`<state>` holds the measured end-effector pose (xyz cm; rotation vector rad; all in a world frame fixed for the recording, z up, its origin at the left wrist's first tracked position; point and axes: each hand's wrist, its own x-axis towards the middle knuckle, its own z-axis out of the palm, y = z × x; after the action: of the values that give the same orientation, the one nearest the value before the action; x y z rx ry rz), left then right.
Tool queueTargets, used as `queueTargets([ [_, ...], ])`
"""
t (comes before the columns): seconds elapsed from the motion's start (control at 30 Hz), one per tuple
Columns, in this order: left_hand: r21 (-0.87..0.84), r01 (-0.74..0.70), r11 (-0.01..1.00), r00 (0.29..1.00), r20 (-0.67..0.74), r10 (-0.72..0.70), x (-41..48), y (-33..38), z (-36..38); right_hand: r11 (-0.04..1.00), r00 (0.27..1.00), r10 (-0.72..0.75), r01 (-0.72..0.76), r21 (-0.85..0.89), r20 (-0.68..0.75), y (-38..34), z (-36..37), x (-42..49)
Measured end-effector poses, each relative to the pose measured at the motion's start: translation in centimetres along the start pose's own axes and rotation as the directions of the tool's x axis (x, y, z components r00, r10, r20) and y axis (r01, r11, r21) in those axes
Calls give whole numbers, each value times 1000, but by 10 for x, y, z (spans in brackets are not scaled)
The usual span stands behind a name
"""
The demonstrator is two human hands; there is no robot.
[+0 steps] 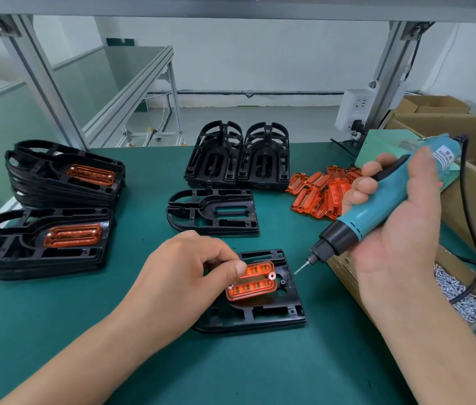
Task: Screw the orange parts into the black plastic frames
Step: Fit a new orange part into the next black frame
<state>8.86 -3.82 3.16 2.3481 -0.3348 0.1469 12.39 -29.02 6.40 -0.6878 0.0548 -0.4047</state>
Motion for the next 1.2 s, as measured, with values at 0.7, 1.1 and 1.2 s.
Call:
queueTargets([
  [0.7,162,-221,962,975,63,213,11,3,13,1000,1000,22,-22,22,9,-1,0,3],
  [1.1,166,-251,954,943,264,202,3,-5,7,1000,1000,9,-9,17,-1,-1,0,4],
  [1.2,148,-228,962,934,311,173,2,-7,3,1000,1000,-2,2,14,-5,-2,0,4],
])
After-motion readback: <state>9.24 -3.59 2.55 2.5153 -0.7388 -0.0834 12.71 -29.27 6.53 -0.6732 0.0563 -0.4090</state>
